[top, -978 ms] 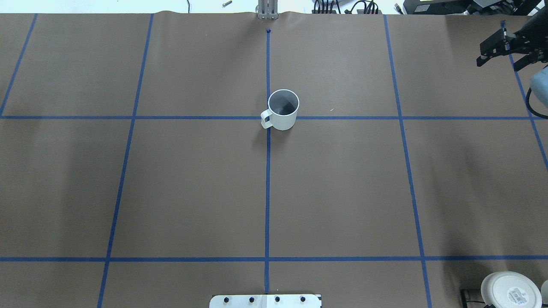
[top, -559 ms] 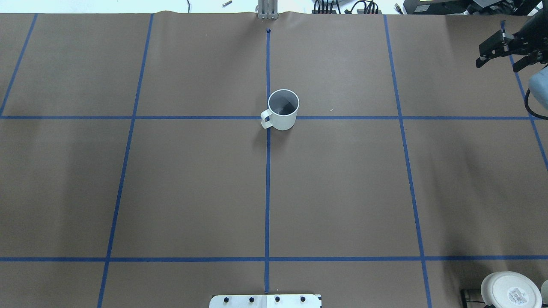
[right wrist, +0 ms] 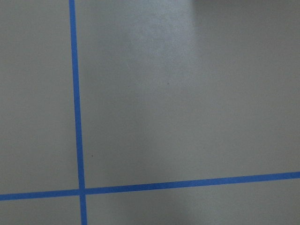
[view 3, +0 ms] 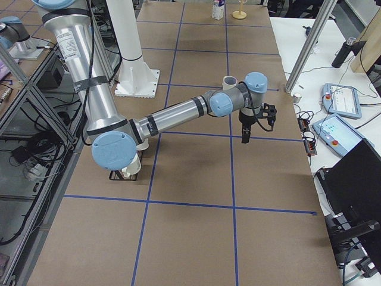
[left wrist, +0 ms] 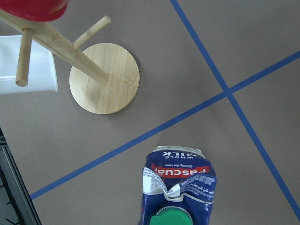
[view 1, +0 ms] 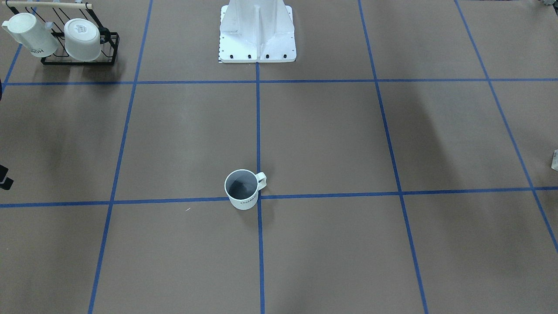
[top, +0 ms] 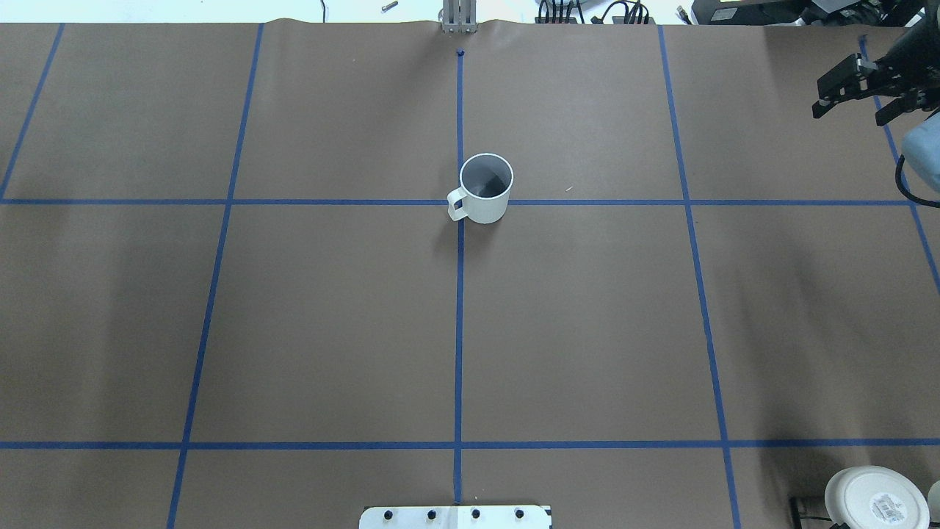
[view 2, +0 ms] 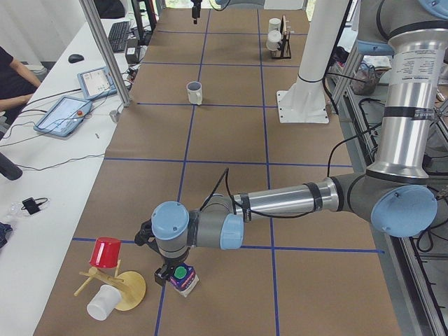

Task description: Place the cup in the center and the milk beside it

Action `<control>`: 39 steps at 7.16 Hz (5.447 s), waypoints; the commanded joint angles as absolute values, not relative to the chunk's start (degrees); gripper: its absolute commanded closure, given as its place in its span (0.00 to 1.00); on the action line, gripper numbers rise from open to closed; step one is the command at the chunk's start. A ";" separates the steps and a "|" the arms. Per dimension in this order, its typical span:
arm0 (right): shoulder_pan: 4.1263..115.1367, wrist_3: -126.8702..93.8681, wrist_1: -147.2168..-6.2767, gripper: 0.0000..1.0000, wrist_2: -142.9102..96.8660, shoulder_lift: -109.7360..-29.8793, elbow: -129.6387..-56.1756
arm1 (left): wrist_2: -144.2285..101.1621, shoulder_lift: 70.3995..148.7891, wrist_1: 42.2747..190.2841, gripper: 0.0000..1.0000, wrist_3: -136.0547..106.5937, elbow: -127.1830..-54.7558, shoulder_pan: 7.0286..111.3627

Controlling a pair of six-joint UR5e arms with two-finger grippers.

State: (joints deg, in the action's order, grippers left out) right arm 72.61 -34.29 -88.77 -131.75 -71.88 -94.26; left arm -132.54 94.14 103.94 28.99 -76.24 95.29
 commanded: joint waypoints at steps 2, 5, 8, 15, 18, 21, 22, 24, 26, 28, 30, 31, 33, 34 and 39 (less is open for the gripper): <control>72.33 -34.28 -88.68 0.00 -130.87 -71.89 -94.22 | -132.45 94.31 105.12 0.02 28.57 -74.45 93.96; 72.33 -34.36 -88.68 0.00 -130.96 -71.81 -94.22 | -132.45 94.57 105.12 0.02 28.21 -73.04 92.47; 72.33 -34.54 -88.68 0.00 -130.87 -71.89 -94.39 | -132.45 94.57 104.94 0.02 28.21 -72.07 92.46; 72.25 -34.89 -88.50 0.00 -131.39 -72.07 -94.66 | -132.98 97.81 101.19 1.00 28.39 -75.14 92.46; 72.25 -34.89 -88.51 0.00 -131.48 -72.07 -94.66 | -133.07 104.30 80.34 1.00 28.04 -85.91 92.55; 72.25 -34.80 -88.33 0.00 -131.48 -72.16 -94.31 | -138.66 111.43 70.49 1.00 9.13 -93.94 89.24; 72.25 -34.80 -88.33 0.00 -131.48 -72.16 -94.31 | -138.87 113.01 70.66 1.00 -0.87 -96.30 84.60; 72.25 -34.80 -88.24 0.00 -131.57 -72.16 -94.31 | -138.52 119.76 70.75 1.00 -20.73 -98.43 75.72; 72.25 -34.89 -88.24 0.00 -131.66 -72.25 -94.48 | -131.62 130.46 71.10 1.00 -40.94 -97.57 62.82; 72.25 -34.89 -88.24 0.00 -131.84 -72.25 -94.48 | -126.06 134.11 74.59 1.00 -54.08 -97.47 53.56; 72.25 -34.98 -88.16 0.00 -132.53 -72.77 -94.92 | -121.41 141.98 78.73 1.00 -61.50 -89.18 47.84; 72.25 -34.98 -88.24 0.00 -132.97 -72.86 -95.10 | -117.11 144.29 82.75 1.00 -64.05 -84.60 45.38; 72.25 -34.98 -88.15 0.00 -132.98 -72.86 -95.10 | -116.46 144.23 85.25 1.00 -64.60 -82.97 44.56; 72.25 -34.98 -88.24 0.00 -132.98 -72.86 -95.10 | -116.46 144.14 85.25 1.00 -64.51 -82.97 44.04; 72.33 -34.98 -88.24 0.00 -132.98 -72.86 -95.27 | -116.46 144.23 85.43 0.82 -65.13 -83.06 42.54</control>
State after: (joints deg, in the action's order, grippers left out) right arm 72.30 -34.98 -88.24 -132.94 -72.86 -95.25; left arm -116.45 144.22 85.35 -65.01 -83.06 42.68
